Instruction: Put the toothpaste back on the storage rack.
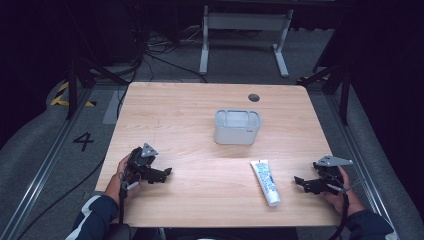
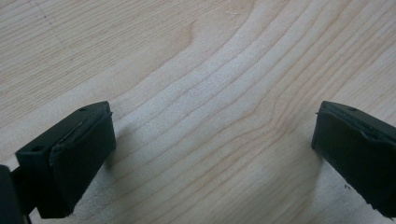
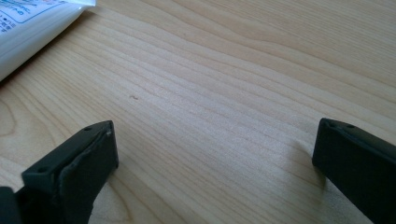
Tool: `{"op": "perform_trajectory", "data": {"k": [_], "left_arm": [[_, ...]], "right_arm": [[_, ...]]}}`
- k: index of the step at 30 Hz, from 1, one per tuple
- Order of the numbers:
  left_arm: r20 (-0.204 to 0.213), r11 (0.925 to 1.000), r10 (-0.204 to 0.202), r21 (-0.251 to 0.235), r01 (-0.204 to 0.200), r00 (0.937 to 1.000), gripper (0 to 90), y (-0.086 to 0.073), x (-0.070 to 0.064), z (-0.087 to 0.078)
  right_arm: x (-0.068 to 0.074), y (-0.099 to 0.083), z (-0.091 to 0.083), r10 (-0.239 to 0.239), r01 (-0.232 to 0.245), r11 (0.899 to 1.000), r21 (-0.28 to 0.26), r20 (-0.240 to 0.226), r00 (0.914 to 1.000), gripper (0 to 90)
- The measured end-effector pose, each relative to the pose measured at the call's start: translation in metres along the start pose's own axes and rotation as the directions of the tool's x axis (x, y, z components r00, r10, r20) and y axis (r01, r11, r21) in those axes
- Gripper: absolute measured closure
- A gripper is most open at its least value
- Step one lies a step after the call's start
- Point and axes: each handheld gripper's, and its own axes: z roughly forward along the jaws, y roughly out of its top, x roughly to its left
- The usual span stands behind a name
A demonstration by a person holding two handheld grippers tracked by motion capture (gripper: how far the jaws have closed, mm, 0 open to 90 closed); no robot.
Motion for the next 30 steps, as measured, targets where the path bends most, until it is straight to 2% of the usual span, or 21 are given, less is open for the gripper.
{"op": "perform_trajectory", "data": {"k": [1, 2, 4, 6, 7, 10, 13, 15, 17, 18, 19, 21, 23, 25, 28, 30], "left_arm": [[0.008, 0.9999, 0.015, -0.002, -0.015, 0.9998, 0.1, 0.000, 0.002, 0.000], [0.022, 0.9999, 0.014, 0.001, -0.014, 0.9997, 0.3, -0.001, 0.003, -0.001], [0.023, 0.9993, 0.038, 0.000, -0.038, 0.9990, 0.3, 0.000, 0.007, -0.001], [0.032, 0.9996, 0.027, 0.002, -0.027, 0.9991, 0.2, 0.000, 0.006, 0.000], [0.035, 0.9991, 0.043, 0.001, -0.043, 0.9984, 0.2, 0.000, 0.007, 0.000], [0.043, 0.9989, 0.046, 0.004, -0.046, 0.9980, 0.3, 0.000, 0.008, 0.000], [0.047, 0.9990, 0.045, 0.000, -0.045, 0.9979, 0.6, 0.001, 0.006, 0.001], [0.037, 0.9993, 0.037, 0.008, -0.037, 0.9986, 0.6, 0.001, 0.005, 0.000], [0.037, 0.9991, 0.043, 0.007, -0.043, 0.9984, 2.6, 0.001, 0.004, -0.001], [0.045, 0.9975, 0.070, 0.006, -0.070, 0.9965, 3.3, 0.001, 0.006, -0.002], [0.045, 0.9975, 0.070, 0.006, -0.070, 0.9965, 3.3, 0.001, 0.006, -0.002], [0.079, 0.9960, 0.086, 0.015, -0.088, 0.9931, 3.2, 0.000, 0.008, -0.003], [0.096, 0.9938, 0.102, 0.034, -0.106, 0.9901, 3.1, 0.002, 0.009, -0.004], [0.122, 0.9853, 0.141, 0.079, -0.151, 0.9824, 2.8, 0.006, 0.012, -0.005], [0.123, 0.9826, 0.138, 0.107, -0.151, 0.9827, 2.8, 0.011, 0.010, -0.004], [0.120, 0.9818, 0.144, 0.107, -0.157, 0.9823, 2.8, 0.011, 0.007, -0.004]], "right_arm": [[0.000, 0.000, 0.000, -0.002, 0.002, 1.000, -0.001, 0.000, 1.0000, 0.5], [0.000, 0.000, 0.000, -0.002, 0.002, 1.000, 0.000, 0.000, 1.0000, 0.5], [0.001, 0.000, 0.000, -0.001, 0.001, 1.000, 0.000, 0.000, 1.0000, 0.5], [0.001, 0.000, 0.000, -0.002, 0.002, 1.000, 0.000, -0.002, 1.0000, 0.5], [0.001, 0.000, 0.000, -0.003, 0.003, 1.000, 0.001, -0.002, 1.0000, 0.5], [0.001, 0.000, 0.000, -0.006, 0.006, 1.000, 0.001, -0.004, 1.0000, 0.5], [0.000, 0.002, 0.000, -0.029, 0.029, 0.999, 0.027, -0.024, 0.9993, 0.5], [0.001, 0.006, 0.000, -0.022, 0.023, 0.998, 0.058, -0.017, 0.9996, 0.9], [0.001, 0.008, 0.000, -0.022, 0.023, 0.997, 0.067, -0.017, 0.9996, 2.4], [0.003, 0.010, -0.002, -0.036, 0.038, 0.996, 0.078, -0.022, 0.9991, 8.6], [0.005, 0.011, -0.003, -0.037, 0.040, 0.996, 0.080, -0.029, 0.9989, 11.5], [0.006, 0.013, -0.003, -0.052, 0.056, 0.995, 0.084, -0.043, 0.9977, 17.2], [0.008, 0.017, -0.002, -0.065, 0.069, 0.993, 0.098, -0.048, 0.9967, 15.8], [0.010, 0.021, 0.001, -0.065, 0.072, 0.991, 0.112, -0.065, 0.9957, 17.2], [0.013, 0.028, 0.006, -0.080, 0.090, 0.988, 0.128, -0.082, 0.9934, 18.0], [0.015, 0.033, 0.010, -0.092, 0.103, 0.986, 0.131, -0.088, 0.9918, 20.3]]}}
